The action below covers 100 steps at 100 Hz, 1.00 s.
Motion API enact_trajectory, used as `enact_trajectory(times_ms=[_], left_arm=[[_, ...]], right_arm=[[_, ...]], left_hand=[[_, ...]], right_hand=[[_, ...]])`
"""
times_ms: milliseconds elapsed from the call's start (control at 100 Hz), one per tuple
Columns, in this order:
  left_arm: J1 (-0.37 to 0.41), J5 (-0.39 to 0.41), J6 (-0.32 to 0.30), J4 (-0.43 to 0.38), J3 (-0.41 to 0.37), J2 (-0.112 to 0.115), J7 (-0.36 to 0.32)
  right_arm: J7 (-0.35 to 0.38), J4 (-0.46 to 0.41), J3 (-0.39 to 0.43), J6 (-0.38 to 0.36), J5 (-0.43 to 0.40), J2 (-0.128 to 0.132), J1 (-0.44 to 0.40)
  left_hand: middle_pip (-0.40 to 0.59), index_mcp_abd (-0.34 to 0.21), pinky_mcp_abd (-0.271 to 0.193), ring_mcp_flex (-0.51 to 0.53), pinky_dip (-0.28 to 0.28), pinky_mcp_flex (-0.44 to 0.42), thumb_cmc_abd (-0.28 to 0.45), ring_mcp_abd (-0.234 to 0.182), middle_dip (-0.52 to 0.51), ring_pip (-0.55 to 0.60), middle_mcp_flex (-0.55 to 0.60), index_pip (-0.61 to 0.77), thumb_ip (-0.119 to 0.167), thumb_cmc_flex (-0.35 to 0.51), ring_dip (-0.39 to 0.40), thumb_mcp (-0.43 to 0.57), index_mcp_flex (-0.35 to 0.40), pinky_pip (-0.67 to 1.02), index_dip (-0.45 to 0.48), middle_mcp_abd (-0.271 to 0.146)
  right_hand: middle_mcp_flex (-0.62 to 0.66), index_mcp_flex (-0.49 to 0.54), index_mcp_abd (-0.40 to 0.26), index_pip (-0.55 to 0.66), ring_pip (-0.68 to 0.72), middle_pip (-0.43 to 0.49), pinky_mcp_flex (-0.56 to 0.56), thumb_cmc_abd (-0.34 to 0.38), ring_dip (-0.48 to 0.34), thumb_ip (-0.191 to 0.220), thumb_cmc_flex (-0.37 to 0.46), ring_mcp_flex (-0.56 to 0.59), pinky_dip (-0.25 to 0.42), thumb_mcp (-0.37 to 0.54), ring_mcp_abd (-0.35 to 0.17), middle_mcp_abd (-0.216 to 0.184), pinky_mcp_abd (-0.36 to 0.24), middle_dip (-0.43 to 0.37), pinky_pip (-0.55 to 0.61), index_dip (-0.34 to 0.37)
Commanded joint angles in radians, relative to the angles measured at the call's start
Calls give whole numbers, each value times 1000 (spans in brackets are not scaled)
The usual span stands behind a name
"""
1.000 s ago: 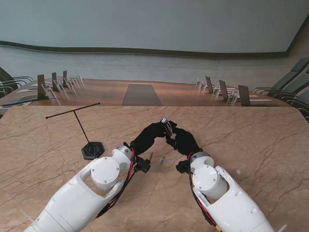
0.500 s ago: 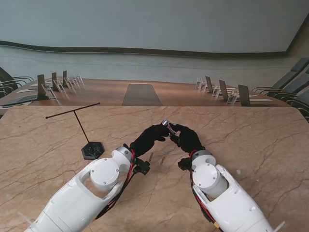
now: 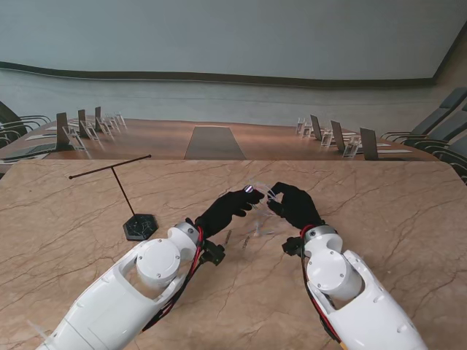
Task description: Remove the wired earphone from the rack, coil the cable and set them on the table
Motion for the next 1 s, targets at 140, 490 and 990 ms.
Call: enact_trajectory(times_ms=[140,490,990], left_arm=[[15,11,17,-16,-5,8,-20],[59,91,19,-65,-58,31,-22],[106,167,-4,-87,-103,45,-4]], right_arm=[[25,17,10,-21,-30,12,43],[155,-26,61,-57,-131,57,74],[376,-163,128,-138,-209,117,27]], left_hand=[[85,-48,75,63,105,24,-7,66,100,111,96,107,10,6,120,-14,61,130,78,20],[226,-30,144,151,239,57,-6,139,287,318,202,333,10,43,305,-10,63,339,228,52],[228,-48,131,136,242,41,-7,127,300,312,185,303,11,56,314,-13,57,335,200,50]], right_hand=[[38,111,-130,113,138,71,67,30,28,78,61,34,-18,130,106,70,-140,-7,230,22],[-45,145,-136,78,112,79,59,1,-23,69,57,20,-99,145,101,93,-139,-18,213,17],[-559,236,-52,57,-182,-23,-578,-95,256,39,96,-495,317,224,124,160,-208,115,-155,-82]])
